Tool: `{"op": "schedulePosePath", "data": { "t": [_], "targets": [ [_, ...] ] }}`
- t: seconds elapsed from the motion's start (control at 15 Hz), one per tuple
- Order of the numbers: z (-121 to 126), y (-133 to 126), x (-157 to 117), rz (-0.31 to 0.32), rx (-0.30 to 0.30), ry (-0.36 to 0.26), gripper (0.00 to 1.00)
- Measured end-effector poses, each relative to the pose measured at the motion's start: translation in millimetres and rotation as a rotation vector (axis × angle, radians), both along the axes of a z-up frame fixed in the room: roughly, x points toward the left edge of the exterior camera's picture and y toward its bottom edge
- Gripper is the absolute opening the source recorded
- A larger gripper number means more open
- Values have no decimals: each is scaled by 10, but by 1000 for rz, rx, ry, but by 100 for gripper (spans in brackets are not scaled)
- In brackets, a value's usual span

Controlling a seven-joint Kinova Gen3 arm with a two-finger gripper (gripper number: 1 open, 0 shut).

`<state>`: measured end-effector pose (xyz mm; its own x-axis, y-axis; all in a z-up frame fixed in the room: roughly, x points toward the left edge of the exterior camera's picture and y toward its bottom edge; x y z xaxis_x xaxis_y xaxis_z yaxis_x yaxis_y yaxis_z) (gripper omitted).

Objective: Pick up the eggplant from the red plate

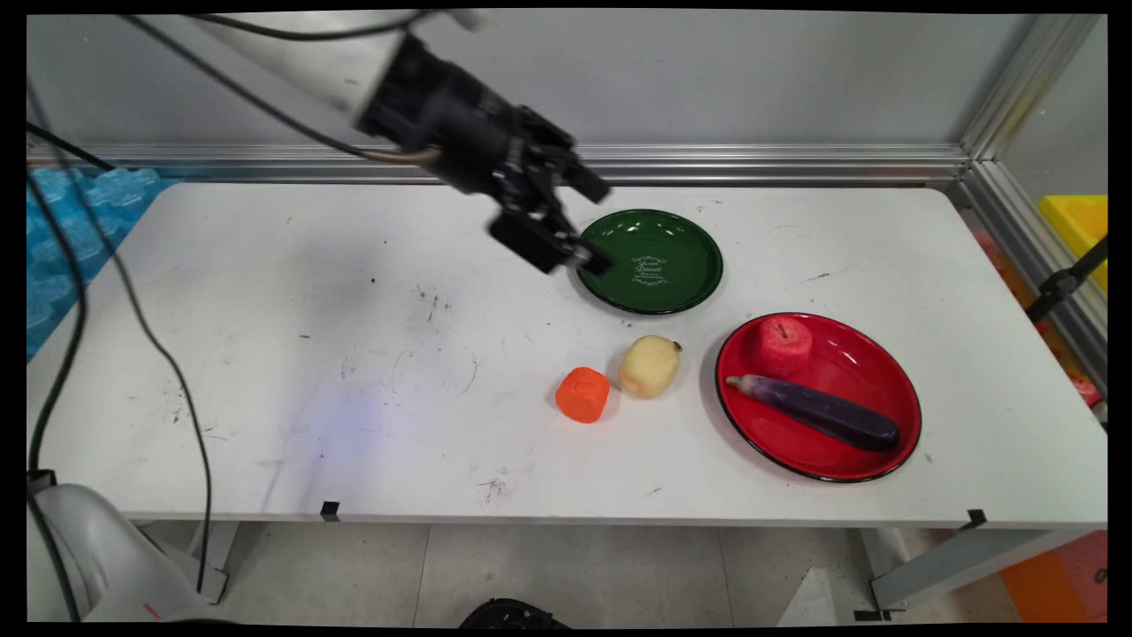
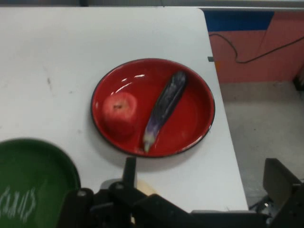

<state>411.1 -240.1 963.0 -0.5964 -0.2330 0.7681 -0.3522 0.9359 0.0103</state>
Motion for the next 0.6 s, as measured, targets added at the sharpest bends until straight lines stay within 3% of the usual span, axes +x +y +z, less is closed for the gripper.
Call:
{"op": "schedulePosePath", "data": {
  "t": [0.6],
  "targets": [
    [-494, -499, -1007, -98, -50, -58, 100]
  ]
}}
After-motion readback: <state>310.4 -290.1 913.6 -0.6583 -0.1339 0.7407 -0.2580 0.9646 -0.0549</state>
